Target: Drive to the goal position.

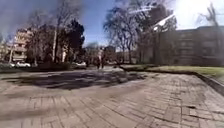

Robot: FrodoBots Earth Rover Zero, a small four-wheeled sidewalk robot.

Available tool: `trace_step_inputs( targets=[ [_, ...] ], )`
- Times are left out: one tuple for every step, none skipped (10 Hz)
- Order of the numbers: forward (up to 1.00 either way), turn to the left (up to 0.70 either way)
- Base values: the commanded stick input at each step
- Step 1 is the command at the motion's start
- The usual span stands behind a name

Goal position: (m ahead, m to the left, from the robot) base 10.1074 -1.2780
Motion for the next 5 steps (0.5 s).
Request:
trace_step_inputs(
  targets=[
    [1.00, 0.00],
    [1.00, 0.00],
    [1.00, 0.00],
    [1.00, 0.00],
    [1.00, 0.00]
  ],
)
